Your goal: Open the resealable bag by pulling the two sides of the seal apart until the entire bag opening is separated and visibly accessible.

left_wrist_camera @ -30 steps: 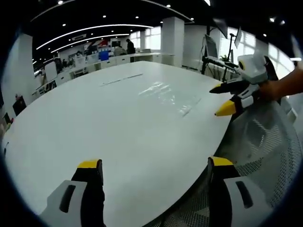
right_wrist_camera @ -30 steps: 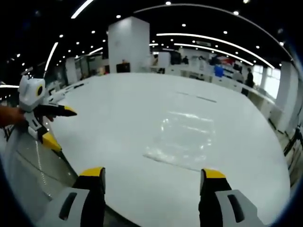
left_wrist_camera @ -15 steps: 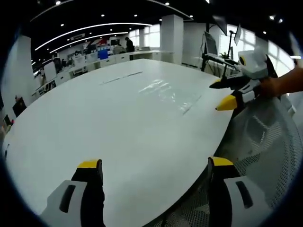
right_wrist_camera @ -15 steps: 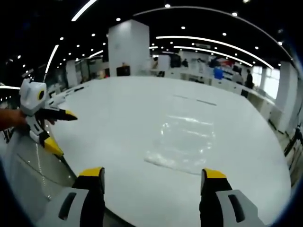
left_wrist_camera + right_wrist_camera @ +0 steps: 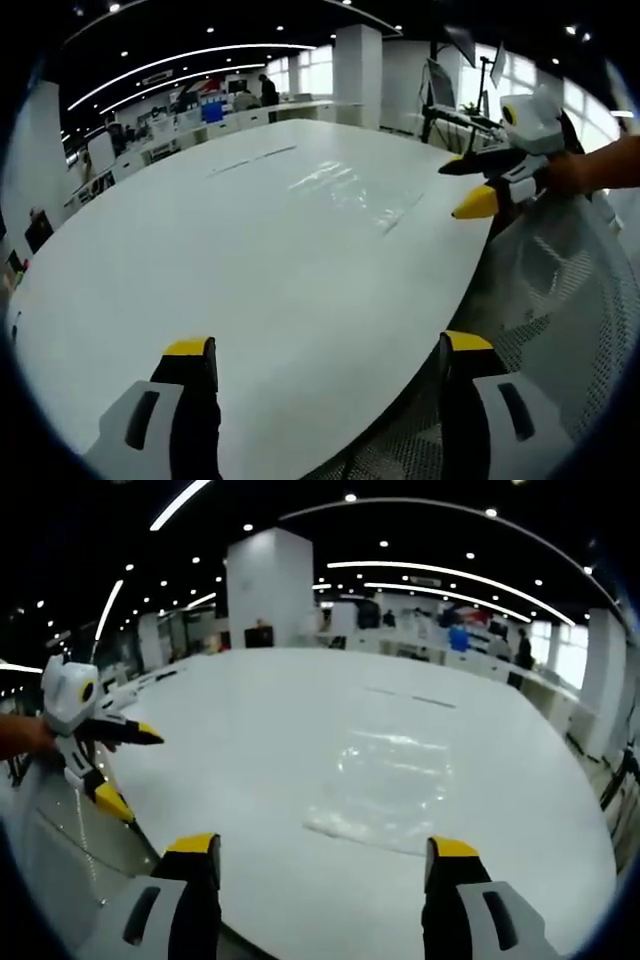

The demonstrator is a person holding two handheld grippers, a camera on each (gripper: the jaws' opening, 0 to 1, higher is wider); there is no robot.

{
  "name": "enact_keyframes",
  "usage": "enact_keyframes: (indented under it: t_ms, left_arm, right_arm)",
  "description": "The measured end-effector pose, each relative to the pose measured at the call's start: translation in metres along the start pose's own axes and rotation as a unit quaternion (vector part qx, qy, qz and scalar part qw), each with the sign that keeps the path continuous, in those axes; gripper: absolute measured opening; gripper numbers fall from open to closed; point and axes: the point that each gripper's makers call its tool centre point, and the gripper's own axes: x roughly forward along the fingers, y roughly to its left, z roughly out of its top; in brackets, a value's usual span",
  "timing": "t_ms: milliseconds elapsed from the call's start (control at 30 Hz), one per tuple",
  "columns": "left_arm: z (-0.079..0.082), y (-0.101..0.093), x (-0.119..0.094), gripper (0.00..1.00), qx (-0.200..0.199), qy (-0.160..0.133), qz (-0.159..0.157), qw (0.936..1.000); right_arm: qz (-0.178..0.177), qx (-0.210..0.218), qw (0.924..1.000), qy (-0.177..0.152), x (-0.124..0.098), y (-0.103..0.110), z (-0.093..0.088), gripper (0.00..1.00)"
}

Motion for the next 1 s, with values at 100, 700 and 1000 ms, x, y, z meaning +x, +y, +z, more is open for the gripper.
enact_keyframes:
  t_ms: [100,700,1000]
  left_arm:
    - [0.0,0.0,0.0,0.9,0.0,-0.001,0.0,1.0]
    - [0.001,-0.001,0.0,0.92,-0.011,0.004,-0.014,0.9998]
    - [0.01,0.008,-0.004,0.91,-0.01,0.006,-0.013,0.9998]
  right_arm:
    - [-0.001,0.002,1.0,-0.001,0.0,0.0,0.0,0.83]
    - [0.029,-0.012,0.9987,0.039,0.003,0.005,-0.011,0.84]
    - [0.063,-0.055,0.9953,0.049,0.023,-0.006,-0.009,0.73]
